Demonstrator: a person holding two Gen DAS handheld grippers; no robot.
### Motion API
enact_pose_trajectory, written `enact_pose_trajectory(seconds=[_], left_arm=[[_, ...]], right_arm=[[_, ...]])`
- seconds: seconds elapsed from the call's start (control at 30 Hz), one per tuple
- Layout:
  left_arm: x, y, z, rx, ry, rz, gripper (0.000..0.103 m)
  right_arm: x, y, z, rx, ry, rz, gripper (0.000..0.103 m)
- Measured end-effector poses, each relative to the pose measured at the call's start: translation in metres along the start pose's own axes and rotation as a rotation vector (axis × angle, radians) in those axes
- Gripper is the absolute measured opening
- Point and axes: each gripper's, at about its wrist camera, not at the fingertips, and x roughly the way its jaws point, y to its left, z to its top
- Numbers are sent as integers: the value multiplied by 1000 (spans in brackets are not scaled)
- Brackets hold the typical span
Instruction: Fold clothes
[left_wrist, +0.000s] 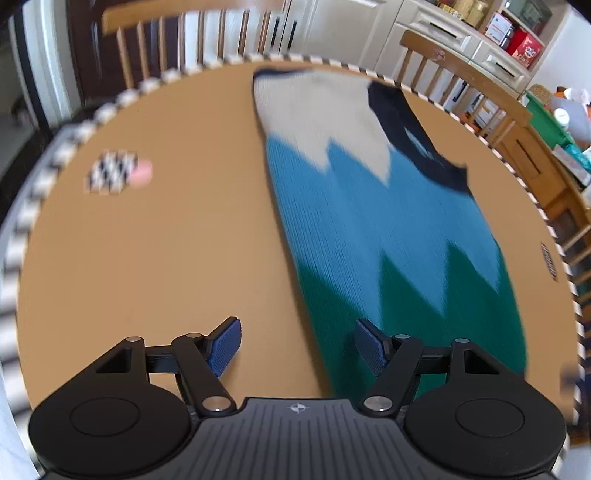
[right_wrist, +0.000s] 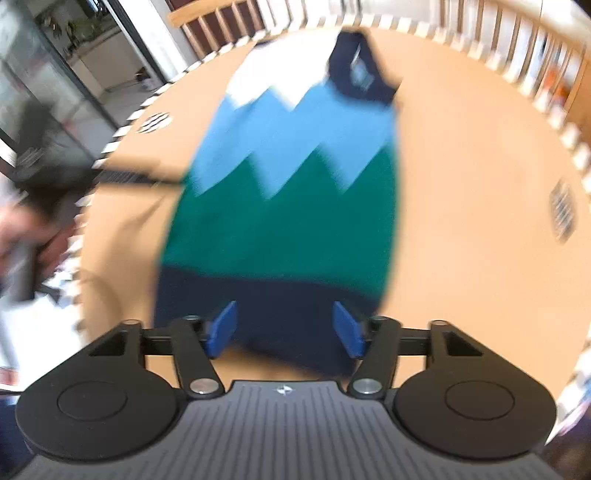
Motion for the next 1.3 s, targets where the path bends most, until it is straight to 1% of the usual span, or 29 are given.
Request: enact_pose_trajectory(seconds=[0.1,0.13,0.3,0.47,0.57,0.73,0.8,0.83,0.93,1.0,1.07,1.1,1.17,1.23,1.3], left_arm=[[3,1,-22,-45,17,-8,71],[4,1,-28,-62,20,-5,71],[-1,2,-44,-131,24,-20,72],[-8,-1,-62,-142,31,-29,74],[-10,-5,-68,-146,38,-53,75],[-11,-7,-74,-177,62,-129,77],[-10,-3,-74,-208,67,-155,79],[-9,0,-73,-226,71,-170,80],[-6,7,-69,-277,93,-215,84],[-3,9,-67,-290,109,-241,85],[1,9,-66,-288,129,-284,84],[2,7,-65,-285,136,-298,84],[3,1,-65,-247,142,-293,85],[3,-6,-65,-200,145,-279,85],[3,-8,-67,-182,161,-295,84]], right_arm=[[18,-11,11,-35,-37,-117,65],[23,-13,13,-41,-43,-138,65],[43,-12,6,-33,-27,-124,64],[61,-11,1,-28,-13,-104,65],[64,-9,-2,-28,-14,-89,65],[65,-30,-3,59,-5,19,65],[63,-47,-7,126,16,92,66],[62,-57,-10,162,24,137,68],[61,-87,-16,290,40,289,68],[63,-104,-21,373,58,372,68],[67,-111,-25,424,80,442,68],[68,-113,-27,441,90,470,68],[72,-109,-30,448,111,505,68],[74,-102,-33,433,141,533,68],[75,-95,-35,406,163,546,68]])
